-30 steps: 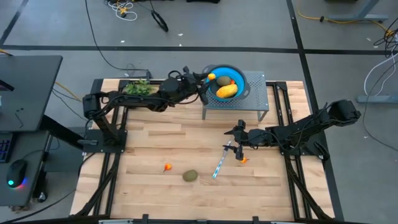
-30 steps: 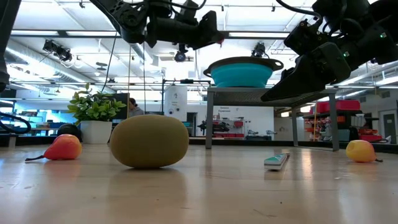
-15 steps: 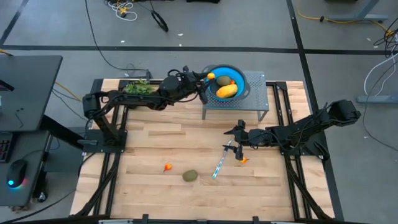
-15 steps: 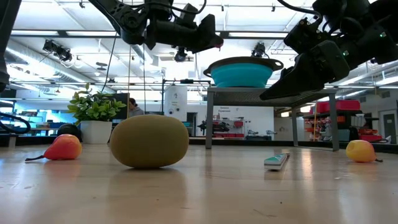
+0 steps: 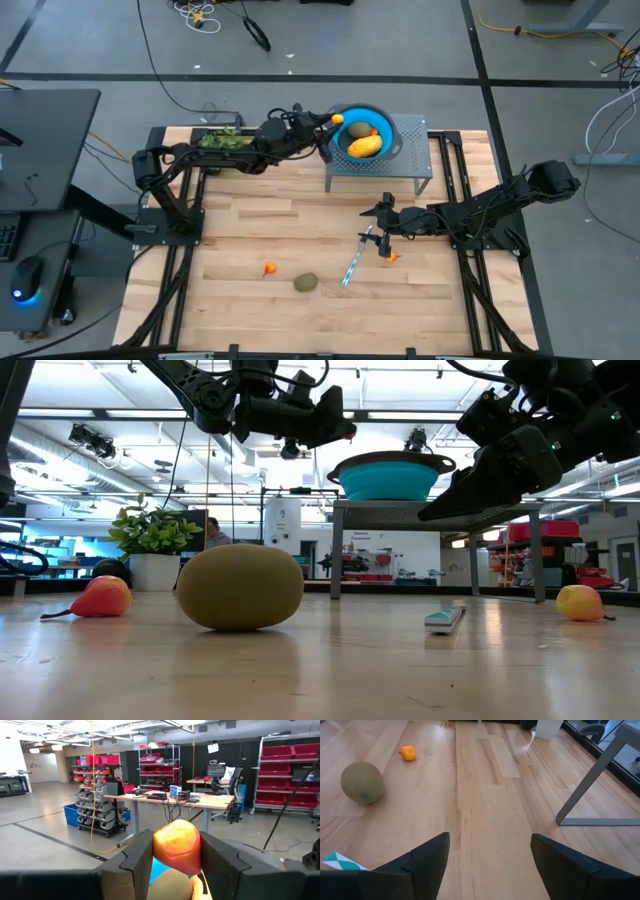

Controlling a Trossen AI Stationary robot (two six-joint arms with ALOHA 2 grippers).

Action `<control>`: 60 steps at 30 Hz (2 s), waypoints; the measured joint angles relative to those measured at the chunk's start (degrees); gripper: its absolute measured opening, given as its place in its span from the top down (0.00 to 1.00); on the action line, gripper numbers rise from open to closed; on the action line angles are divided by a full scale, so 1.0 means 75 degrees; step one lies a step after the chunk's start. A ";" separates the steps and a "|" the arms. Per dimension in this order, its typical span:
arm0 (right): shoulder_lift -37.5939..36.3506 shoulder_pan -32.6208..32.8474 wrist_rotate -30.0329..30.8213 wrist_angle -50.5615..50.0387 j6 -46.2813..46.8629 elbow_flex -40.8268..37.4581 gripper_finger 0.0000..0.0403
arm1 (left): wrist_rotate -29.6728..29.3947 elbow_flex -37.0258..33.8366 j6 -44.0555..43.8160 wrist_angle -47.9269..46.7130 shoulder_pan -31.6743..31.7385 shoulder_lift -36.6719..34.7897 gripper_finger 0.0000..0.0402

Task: Pick & Place Fruit
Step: Put the peach into the blue strainer bowl on the shelf

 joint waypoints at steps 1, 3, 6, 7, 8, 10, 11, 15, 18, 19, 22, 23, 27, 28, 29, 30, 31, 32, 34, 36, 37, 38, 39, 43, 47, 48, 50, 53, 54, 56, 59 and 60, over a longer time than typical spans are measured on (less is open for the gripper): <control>0.0000 0.0000 0.0000 0.0002 -0.0022 0.0000 0.28 | 0.0049 0.0000 -0.0007 -0.0002 -0.0002 0.0000 0.61; 0.0000 -0.0001 0.0000 0.0000 -0.0025 0.0000 0.28 | 0.0212 -0.0003 -0.0107 -0.0091 -0.0004 -0.0003 0.61; 0.0000 -0.0002 0.0000 0.0000 -0.0025 0.0000 0.28 | 0.0306 -0.0004 -0.0151 -0.0296 -0.0010 -0.0003 0.61; 0.0000 0.0000 0.0000 0.0000 -0.0025 0.0000 0.28 | 0.0306 -0.0006 -0.0147 -0.0336 -0.0012 -0.0003 0.61; 0.0000 -0.0002 0.0000 0.0000 -0.0025 0.0000 0.28 | 0.0299 -0.0006 -0.0147 -0.0376 -0.0009 -0.0003 0.61; 0.0000 -0.0002 0.0000 -0.0003 -0.0022 0.0000 0.28 | 0.0126 -0.0006 -0.0212 -0.0415 -0.0009 -0.0003 0.61; 0.0000 -0.0002 0.0000 -0.0005 -0.0022 0.0000 0.28 | -0.0014 -0.0006 -0.0290 -0.0427 -0.0014 -0.0003 0.60; 0.0000 -0.0002 0.0000 -0.0006 -0.0022 0.0000 0.28 | -0.0295 -0.0006 -0.0344 -0.0449 -0.0015 -0.0003 0.58; 0.0000 -0.0002 0.0000 -0.0006 -0.0020 0.0000 0.28 | -0.0295 -0.0006 -0.0350 -0.0449 -0.0015 -0.0003 0.53; 0.0000 0.0000 0.0000 -0.0006 -0.0019 0.0000 0.28 | -0.0262 -0.0006 -0.0375 -0.0459 -0.0015 -0.0003 0.51; 0.0000 -0.0002 0.0000 -0.0009 -0.0019 0.0000 0.28 | -0.0181 -0.0006 -0.0415 -0.0504 -0.0016 -0.0003 0.46; 0.0000 -0.0002 0.0000 -0.0008 -0.0019 0.0000 0.28 | -0.0181 -0.0006 -0.0415 -0.0512 -0.0026 -0.0003 0.44; 0.0000 0.0000 0.0000 -0.0050 -0.0019 0.0000 0.28 | -0.0184 -0.0006 -0.0406 -0.0576 -0.0052 -0.0003 0.39; 0.0000 -0.0001 0.0000 -0.0073 -0.0019 0.0000 0.28 | -0.0181 -0.0006 -0.0406 -0.0585 -0.0062 -0.0003 0.38; 0.0000 -0.0002 0.0000 -0.0093 -0.0019 -0.0003 0.28 | -0.0184 -0.0006 -0.0406 -0.0589 -0.0084 -0.0010 0.37; 0.0000 -0.0001 0.0000 -0.0108 -0.0019 -0.0003 0.28 | -0.0186 -0.0006 -0.0406 -0.0606 -0.0125 -0.0031 0.37; 0.0000 0.0000 0.0000 -0.0121 -0.0019 -0.0003 0.28 | -0.0186 -0.0006 -0.0407 -0.0633 -0.0177 -0.0065 0.37; 0.0000 -0.0001 0.0000 -0.0127 -0.0017 -0.0003 0.28 | -0.0187 -0.0006 -0.0386 -0.0710 -0.0243 -0.0125 0.37; 0.0000 0.0000 0.0000 -0.0161 0.0006 -0.0003 0.28 | -0.0205 -0.0006 -0.0222 -0.0951 -0.0428 -0.0287 0.37; 0.0000 -0.0002 -0.0001 -0.0192 0.0045 -0.0003 0.28 | -0.0354 -0.0006 0.0023 -0.1362 -0.0662 -0.0511 0.37; 0.0000 -0.0002 -0.0003 -0.0195 0.0045 -0.0003 0.28 | -0.0503 -0.0006 0.0119 -0.1617 -0.0798 -0.0638 0.38; 0.0000 0.0000 -0.0003 -0.0216 0.0042 -0.0003 0.28 | -0.0665 -0.0006 0.0255 -0.1872 -0.0931 -0.0766 0.38; 0.0000 -0.0002 -0.0003 -0.0244 0.0045 -0.0003 0.28 | -0.0829 -0.0006 0.0328 -0.2168 -0.1075 -0.0908 0.38; 0.0000 -0.0002 -0.0003 -0.0251 0.0045 -0.0003 0.28 | -0.1018 -0.0004 0.0320 -0.3629 -0.1559 -0.1379 0.38; 0.0000 0.0000 -0.0003 -0.0243 0.0074 -0.0003 0.28 | -0.0986 -0.0329 -0.0092 -0.4609 -0.2038 -0.1684 0.38; 0.0000 -0.0002 -0.0003 -0.0242 0.0101 -0.0003 0.28 | -0.0994 -0.0448 -0.0188 -0.4759 -0.2172 -0.1748 0.38; 0.0000 -0.0002 -0.0003 -0.0239 0.0110 -0.0003 0.28 | -0.1014 -0.0781 -0.0385 -0.4774 -0.2430 -0.1853 0.38; 0.0000 -0.0002 -0.0003 -0.0233 0.0118 -0.0003 0.28 | -0.1094 -0.1225 -0.0584 -0.4702 -0.2800 -0.1996 0.38; 0.0000 -0.0002 -0.0003 -0.0233 0.0122 -0.0003 0.28 | -0.1200 -0.1362 -0.0641 -0.4654 -0.2907 -0.2039 0.38; 0.0000 -0.0002 -0.0006 -0.0230 0.0127 -0.0003 0.28 | -0.1540 -0.1608 -0.0807 -0.4663 -0.3108 -0.2090 0.38; 0.0000 0.0000 -0.0090 -0.0230 0.0191 -0.0003 0.28 | -0.1928 -0.2044 -0.0990 -0.4251 -0.3318 -0.2090 0.38; 0.0000 0.0002 -0.0279 -0.0235 0.0195 -0.0003 0.28 | -0.1971 -0.2200 -0.1028 -0.3971 -0.3353 -0.2090 0.38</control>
